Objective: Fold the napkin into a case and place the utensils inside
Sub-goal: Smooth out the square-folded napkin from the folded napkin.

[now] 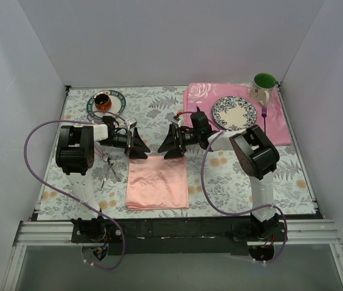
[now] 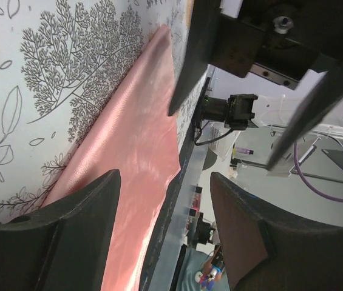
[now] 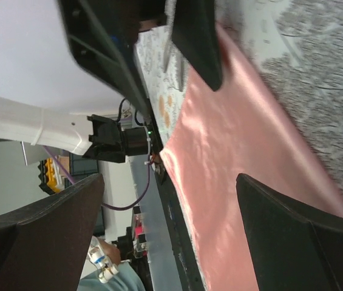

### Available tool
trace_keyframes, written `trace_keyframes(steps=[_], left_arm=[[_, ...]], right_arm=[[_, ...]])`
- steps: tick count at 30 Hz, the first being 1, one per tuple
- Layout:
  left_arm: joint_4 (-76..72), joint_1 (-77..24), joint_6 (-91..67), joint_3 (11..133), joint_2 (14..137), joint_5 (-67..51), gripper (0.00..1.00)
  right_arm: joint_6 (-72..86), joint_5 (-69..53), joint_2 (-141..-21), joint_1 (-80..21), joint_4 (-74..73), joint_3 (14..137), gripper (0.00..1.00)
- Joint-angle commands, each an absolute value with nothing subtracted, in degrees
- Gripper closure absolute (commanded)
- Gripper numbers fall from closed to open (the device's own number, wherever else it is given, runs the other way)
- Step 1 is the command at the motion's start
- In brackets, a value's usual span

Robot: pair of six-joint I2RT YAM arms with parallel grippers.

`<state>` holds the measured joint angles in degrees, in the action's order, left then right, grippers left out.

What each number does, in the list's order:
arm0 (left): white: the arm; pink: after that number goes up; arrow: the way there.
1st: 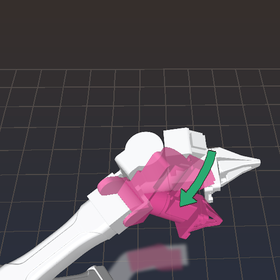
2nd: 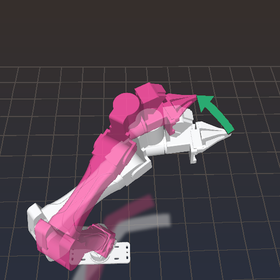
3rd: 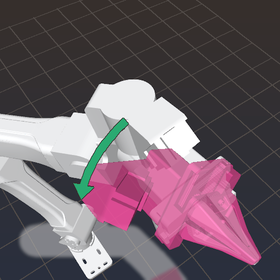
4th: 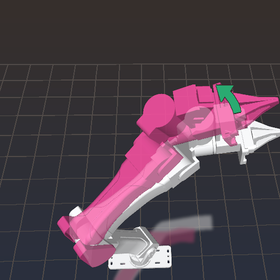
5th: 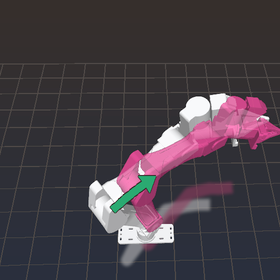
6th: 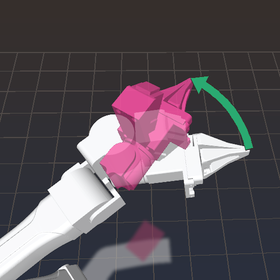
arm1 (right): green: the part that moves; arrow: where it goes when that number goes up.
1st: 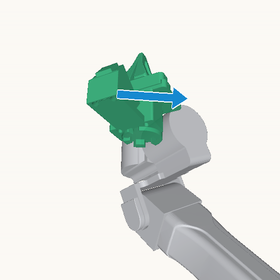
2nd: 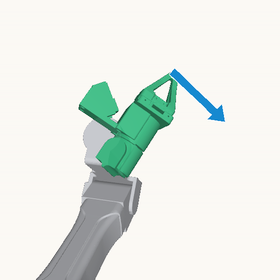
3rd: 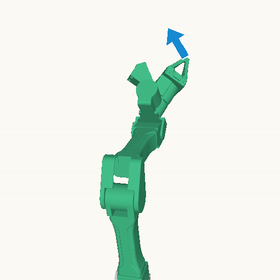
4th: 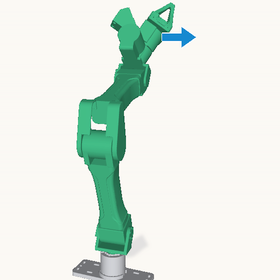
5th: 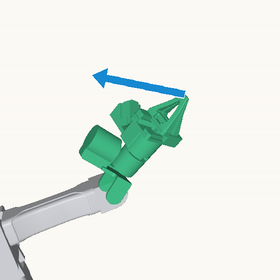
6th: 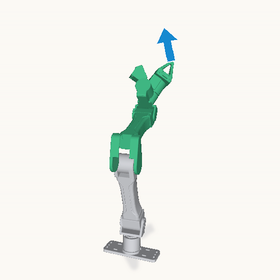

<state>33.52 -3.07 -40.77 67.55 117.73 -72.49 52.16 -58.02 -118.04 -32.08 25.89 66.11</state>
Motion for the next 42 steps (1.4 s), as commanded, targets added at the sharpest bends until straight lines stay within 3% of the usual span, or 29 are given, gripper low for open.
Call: trace_keyframes(steps=[1, 11, 17, 22, 25, 28, 29, 30, 35, 38, 42], left_arm=[[30.59, -2.81, -42.09, 67.76, 117.24, -71.8, 0.41], [27.51, -2.72, -44.74, 63.2, 115.14, -70.14, 0.41], [27.42, -2.72, -43.33, 61.35, 110.93, -71.89, 0.41], [30.31, -5.27, -40.62, 62.84, 105.57, -72.33, 0.41], [34.44, -5.27, -36.25, 64.76, 101.35, -69.8, 0.43], [40.68, -4.92, -28.94, 66.44, 96.87, -63.04, 0.46], [41.22, -5.1, -25.78, 66.79, 95.99, -60.67, 0.48], [41.39, -5.1, -24.62, 67.06, 95.28, -58.21, 0.49], [45.53, -10.35, -16.79, 71.89, 98.79, -43.61, 0.54], [42.63, -13.17, -17.31, 70.93, 100.28, -37.46, 0.55], [40.35, -15.38, -17.67, 67.52, 101.95, -31.3, 0.57]], right_arm=[[52.65, -57.31, -121.99, -30.85, 25.59, 67.06, 0.01], [36.57, -51.68, -126.2, -26.98, 8.98, 71.19, 0.01], [29.98, -54.74, -129.37, -29.35, 5.01, 81.99, 0.01], [23.93, -59.14, -125.79, -31.46, -2.44, 90.96, 0.02], [18.65, -59.68, -120.0, -31.38, -9.91, 89.4, 0.06], [12.49, -56.71, -113.5, -31.38, -15.72, 85.01, 0.19], [11.0, -55.99, -112.16, -31.46, -16.43, 81.77, 0.3], [9.68, -55.73, -111.1, -31.46, -17.31, 80.35, 0.34], [5.02, -49.93, -108.2, -31.38, -25.22, 74.72, 0.61], [3.61, -45.89, -107.75, -31.46, -27.76, 71.99, 0.64], [0.62, -42.54, -109.42, -31.46, -31.8, 72.59, 0.78]])
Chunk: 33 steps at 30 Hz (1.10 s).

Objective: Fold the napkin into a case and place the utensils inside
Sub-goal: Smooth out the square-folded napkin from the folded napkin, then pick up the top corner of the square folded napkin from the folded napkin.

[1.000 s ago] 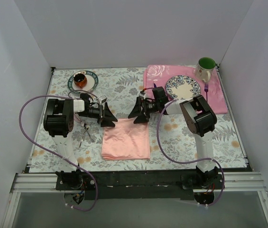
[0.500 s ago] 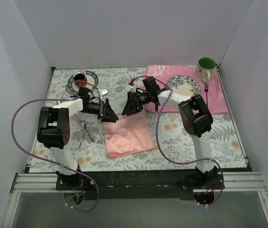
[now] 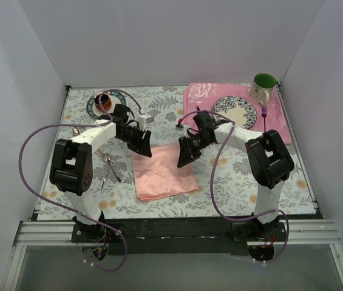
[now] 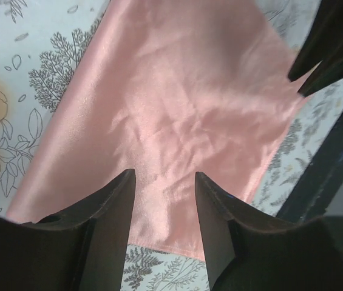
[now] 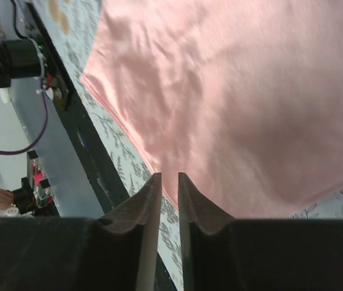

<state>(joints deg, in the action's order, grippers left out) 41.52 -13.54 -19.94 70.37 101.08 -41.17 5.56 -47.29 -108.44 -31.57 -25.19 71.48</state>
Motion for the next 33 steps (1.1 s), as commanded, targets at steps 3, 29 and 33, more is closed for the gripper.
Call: trace_keyframes(steps=[3, 29, 33], left_arm=[[40.43, -15.91, -17.4, 64.96, 101.43, -29.53, 0.59], [47.98, -23.2, 13.34, 43.87, 61.1, -35.42, 0.44], [45.55, -23.55, 21.7, 36.76, 51.63, -35.51, 0.43]], right_arm=[[-2.54, -41.05, -112.23, -31.46, -35.32, 74.61, 0.9], [-16.28, -47.54, -117.17, -32.26, -45.19, 92.73, 0.9], [-12.4, -48.08, -115.23, -32.43, -40.0, 88.69, 0.89]])
